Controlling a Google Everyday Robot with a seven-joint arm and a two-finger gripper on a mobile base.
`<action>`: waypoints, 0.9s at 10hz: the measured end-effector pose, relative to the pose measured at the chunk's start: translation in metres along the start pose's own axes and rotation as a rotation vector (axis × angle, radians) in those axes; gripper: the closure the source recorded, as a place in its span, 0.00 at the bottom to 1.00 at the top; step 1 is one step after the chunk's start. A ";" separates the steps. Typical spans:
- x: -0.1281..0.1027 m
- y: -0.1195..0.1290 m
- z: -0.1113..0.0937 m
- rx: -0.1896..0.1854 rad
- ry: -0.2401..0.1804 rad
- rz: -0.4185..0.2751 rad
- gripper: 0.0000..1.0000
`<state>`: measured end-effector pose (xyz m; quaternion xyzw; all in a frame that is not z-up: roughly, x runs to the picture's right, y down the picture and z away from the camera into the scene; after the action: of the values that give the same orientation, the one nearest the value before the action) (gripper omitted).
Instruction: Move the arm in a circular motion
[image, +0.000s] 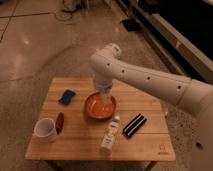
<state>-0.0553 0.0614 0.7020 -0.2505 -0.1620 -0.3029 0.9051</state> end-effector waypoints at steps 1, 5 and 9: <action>-0.022 0.015 -0.003 0.003 -0.017 -0.066 0.35; -0.038 0.102 -0.009 0.019 -0.016 -0.269 0.35; 0.066 0.182 -0.006 -0.016 0.011 -0.099 0.35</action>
<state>0.1107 0.1525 0.6619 -0.2475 -0.1668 -0.3501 0.8879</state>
